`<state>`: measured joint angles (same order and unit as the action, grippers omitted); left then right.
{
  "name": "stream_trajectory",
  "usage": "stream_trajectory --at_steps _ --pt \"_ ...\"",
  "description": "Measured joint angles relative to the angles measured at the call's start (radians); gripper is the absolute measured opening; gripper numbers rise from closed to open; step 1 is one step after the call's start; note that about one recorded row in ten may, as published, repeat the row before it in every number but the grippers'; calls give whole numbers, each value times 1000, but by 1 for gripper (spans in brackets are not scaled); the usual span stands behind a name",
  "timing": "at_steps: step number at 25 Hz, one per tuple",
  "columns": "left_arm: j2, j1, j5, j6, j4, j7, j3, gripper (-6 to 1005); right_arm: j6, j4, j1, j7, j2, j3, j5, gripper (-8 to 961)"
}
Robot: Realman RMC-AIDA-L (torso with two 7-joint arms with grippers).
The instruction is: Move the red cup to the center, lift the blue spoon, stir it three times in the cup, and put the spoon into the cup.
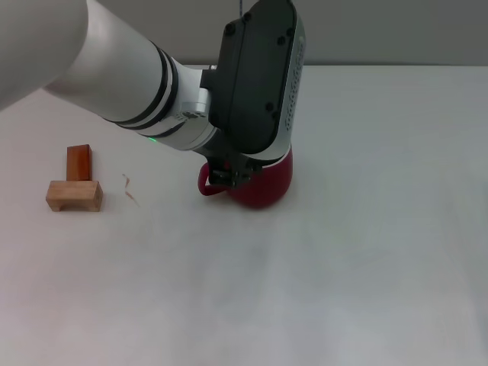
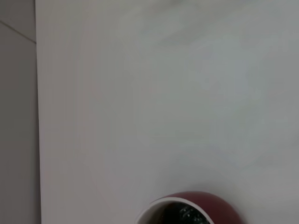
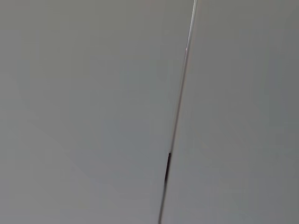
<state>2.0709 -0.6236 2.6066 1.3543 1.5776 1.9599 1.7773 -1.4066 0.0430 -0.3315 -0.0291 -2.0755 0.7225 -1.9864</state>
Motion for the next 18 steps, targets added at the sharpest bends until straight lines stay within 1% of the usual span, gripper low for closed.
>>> stream_trajectory --at_steps 5,7,8,10,13,15,18 --pt "-1 9 2 0 13 5 -1 289 0 0 0 0 0 0 0 722" --pt "-1 16 3 0 37 12 -12 297 0 0 0 0 0 0 0 722" --pt "-1 21 2 -2 52 14 -21 302 0 0 0 0 0 0 0 722" --pt "-1 42 -21 -24 95 16 -70 307 0 0 0 0 0 0 0 722" --pt "-3 74 -133 -90 138 11 -191 306 0 0 3 0 0 0 0 721" --pt "-6 90 -262 -126 140 -4 -305 306 0 0 3 0 0 0 2 720" --pt "-8 112 -457 -140 116 -53 -472 306 0 -2 3 0 0 4 4 719"
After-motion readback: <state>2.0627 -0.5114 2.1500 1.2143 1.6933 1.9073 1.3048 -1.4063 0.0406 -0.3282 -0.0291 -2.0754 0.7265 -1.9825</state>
